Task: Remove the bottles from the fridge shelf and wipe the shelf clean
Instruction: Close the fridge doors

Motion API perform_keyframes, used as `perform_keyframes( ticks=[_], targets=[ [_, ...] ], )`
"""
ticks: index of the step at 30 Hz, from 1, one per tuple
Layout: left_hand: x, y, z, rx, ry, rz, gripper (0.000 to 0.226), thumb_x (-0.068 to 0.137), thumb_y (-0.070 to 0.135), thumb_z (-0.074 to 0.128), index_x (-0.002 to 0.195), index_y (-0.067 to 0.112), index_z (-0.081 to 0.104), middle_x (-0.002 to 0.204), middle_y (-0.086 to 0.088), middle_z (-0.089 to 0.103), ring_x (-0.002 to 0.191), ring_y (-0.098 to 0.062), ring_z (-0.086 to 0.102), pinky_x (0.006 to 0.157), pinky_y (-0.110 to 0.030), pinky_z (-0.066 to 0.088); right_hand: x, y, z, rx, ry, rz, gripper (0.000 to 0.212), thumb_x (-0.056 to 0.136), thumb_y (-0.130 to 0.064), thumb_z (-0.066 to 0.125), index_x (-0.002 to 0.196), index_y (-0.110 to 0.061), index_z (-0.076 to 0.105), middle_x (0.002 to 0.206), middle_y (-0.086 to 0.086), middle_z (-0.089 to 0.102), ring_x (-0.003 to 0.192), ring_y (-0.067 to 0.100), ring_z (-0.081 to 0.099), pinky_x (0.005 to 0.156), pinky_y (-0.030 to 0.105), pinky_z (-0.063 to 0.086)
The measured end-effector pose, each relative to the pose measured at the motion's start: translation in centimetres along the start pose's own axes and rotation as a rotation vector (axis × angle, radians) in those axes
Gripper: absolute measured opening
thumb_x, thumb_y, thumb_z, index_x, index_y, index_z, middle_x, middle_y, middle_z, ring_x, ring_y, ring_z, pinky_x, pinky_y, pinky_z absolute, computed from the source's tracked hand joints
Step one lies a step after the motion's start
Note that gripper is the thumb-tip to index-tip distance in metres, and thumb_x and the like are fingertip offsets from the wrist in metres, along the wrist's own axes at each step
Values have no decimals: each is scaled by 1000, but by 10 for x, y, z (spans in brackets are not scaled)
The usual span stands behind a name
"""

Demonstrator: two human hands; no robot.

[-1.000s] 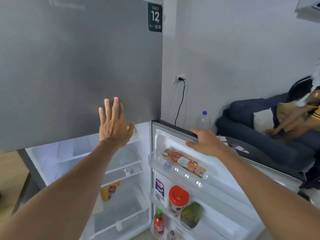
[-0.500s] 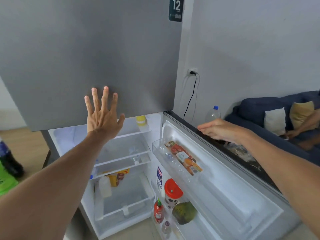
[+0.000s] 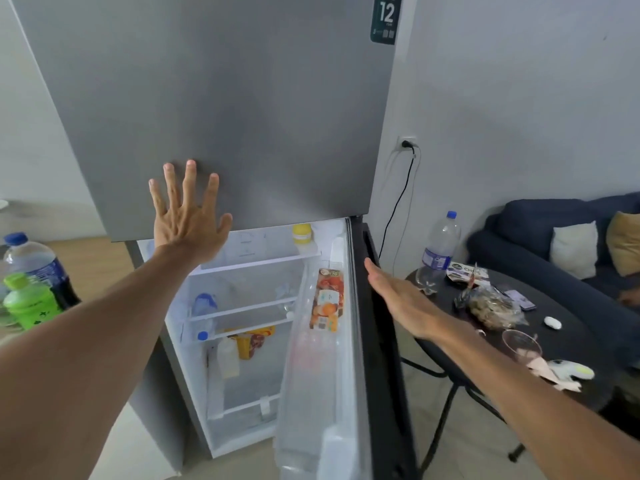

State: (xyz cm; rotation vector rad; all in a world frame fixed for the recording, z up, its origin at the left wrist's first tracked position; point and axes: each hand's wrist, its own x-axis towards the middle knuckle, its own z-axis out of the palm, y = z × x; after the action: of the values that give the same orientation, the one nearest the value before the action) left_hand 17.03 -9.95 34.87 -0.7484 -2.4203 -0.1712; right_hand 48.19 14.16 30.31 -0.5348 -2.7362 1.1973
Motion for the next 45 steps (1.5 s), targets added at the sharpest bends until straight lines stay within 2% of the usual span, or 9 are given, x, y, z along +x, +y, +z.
perform_keyframes(
  ticks=[3,6,8,13,18,26,36,41,45],
  targets=[
    [-1,-6,-6,-2,-12,-17,78,98,55,43,163,23,14,172,-13,-5,156,-45,-10,125,-63,-4,4,-2,25,-56,-6,-115,63,104,-62,18,159,-39,-3,165,-28,-6,150,-8,-2,125,29,3],
    [-1,-14,-12,-3,-18,-24,78,98,54,45,163,24,15,172,-12,-6,156,-45,-9,125,-62,-4,10,-1,45,-181,0,-225,59,109,-46,21,160,-32,-5,166,-23,-11,149,-12,-11,125,25,-2],
    [0,-21,-17,2,-19,-10,77,98,52,47,163,25,16,172,-12,-5,156,-46,-9,125,-63,-2,19,0,53,-339,21,-297,57,111,-39,21,160,-27,-6,167,-16,-14,149,-10,-16,127,30,-4],
    [1,-37,-22,30,-39,23,75,98,52,46,163,29,17,172,-12,-4,156,-46,-7,125,-64,0,53,0,69,-626,79,-454,61,109,-40,20,161,-23,-7,169,-5,-16,154,4,-16,127,42,-7],
    [3,-40,-26,23,-77,53,75,99,53,45,163,28,15,172,-13,-5,157,-46,-6,124,-65,2,88,-10,84,-780,82,-483,73,104,-43,25,160,-13,-11,169,3,-18,155,13,-17,127,44,1],
    [-10,-39,-12,-26,-44,35,77,100,49,48,163,19,15,172,-16,-4,155,-52,0,123,-67,10,139,-34,121,-682,90,-416,79,100,-46,23,159,-10,-13,167,4,-24,154,16,-22,126,49,-2],
    [-38,-34,39,-67,-21,-34,77,102,51,40,165,21,6,173,-13,-6,157,-47,-3,125,-63,9,187,-61,144,-686,101,-296,96,93,-62,28,158,-9,-18,166,6,-27,153,21,-25,124,56,-6],
    [-80,-33,85,-98,-117,-133,78,103,50,39,165,20,4,173,-13,-12,157,-46,-7,126,-62,8,200,-66,143,-688,70,-287,104,90,-66,35,157,-8,-20,166,7,-26,153,23,-27,123,57,-8],
    [-103,-27,111,-64,-218,-148,80,102,55,37,165,21,0,172,-16,-8,157,-46,-7,126,-63,9,199,-61,141,-689,49,-299,106,89,-64,39,156,-11,-23,165,4,-30,152,20,-28,123,57,-9]
  ],
)
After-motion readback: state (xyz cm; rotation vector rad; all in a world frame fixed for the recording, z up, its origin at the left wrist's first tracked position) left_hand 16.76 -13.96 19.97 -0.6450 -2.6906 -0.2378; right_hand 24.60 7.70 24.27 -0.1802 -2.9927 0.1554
